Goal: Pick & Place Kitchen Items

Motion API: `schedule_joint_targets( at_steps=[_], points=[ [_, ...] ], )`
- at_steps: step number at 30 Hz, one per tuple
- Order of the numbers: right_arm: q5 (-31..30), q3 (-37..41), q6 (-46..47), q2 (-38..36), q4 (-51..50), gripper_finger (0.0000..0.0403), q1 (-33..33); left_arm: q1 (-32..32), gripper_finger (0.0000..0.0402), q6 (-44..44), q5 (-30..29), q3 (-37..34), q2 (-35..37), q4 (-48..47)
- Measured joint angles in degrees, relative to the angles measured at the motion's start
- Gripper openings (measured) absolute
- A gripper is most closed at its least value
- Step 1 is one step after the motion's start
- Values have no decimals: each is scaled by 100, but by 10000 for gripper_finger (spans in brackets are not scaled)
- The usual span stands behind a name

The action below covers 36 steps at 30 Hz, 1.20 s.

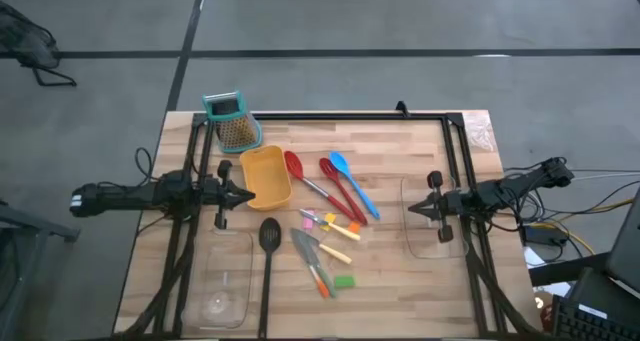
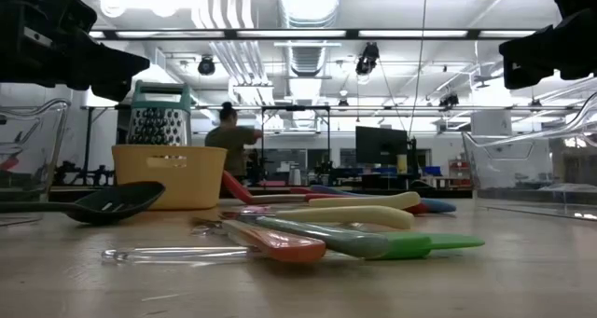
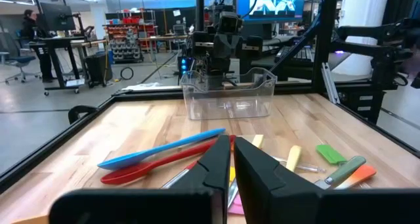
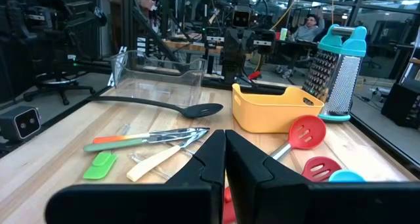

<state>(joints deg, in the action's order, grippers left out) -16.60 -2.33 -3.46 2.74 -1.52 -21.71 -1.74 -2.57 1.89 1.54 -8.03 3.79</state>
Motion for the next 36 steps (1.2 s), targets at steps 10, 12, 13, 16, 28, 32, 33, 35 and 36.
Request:
schedule_joint_targets(
  at_steps=[10, 12, 13, 16, 28, 32, 33, 35, 36],
  points=[
    [1, 0, 0, -1, 1, 9, 1, 0, 28, 2, -2, -2, 0, -2],
    [0, 0, -2, -2, 1, 9, 0, 4, 28, 1, -2, -1, 1, -2],
    [0, 0, -20, 0, 2, 8, 0, 4, 28, 1, -1, 0, 0, -1],
    [0, 0, -23, -2, 4, 9, 2, 4, 28, 0, -1, -1, 2, -2],
    [72, 83, 262, 132, 1442, 9, 0, 2, 28, 2, -2, -2, 1, -1],
    [179, 90, 614, 416, 2440, 9, 2, 2, 28, 0, -1, -1, 0, -1],
    [189, 90, 808, 536, 2783, 9, 2, 2, 28, 2, 0, 0, 0, 0],
    [201, 90, 1335, 817, 3368, 9, 2, 2, 28, 1, -2, -1, 1, -1],
    [201, 89, 1542, 989, 3561, 9, 2, 2, 28, 0, -1, 0, 2, -2]
  ],
)
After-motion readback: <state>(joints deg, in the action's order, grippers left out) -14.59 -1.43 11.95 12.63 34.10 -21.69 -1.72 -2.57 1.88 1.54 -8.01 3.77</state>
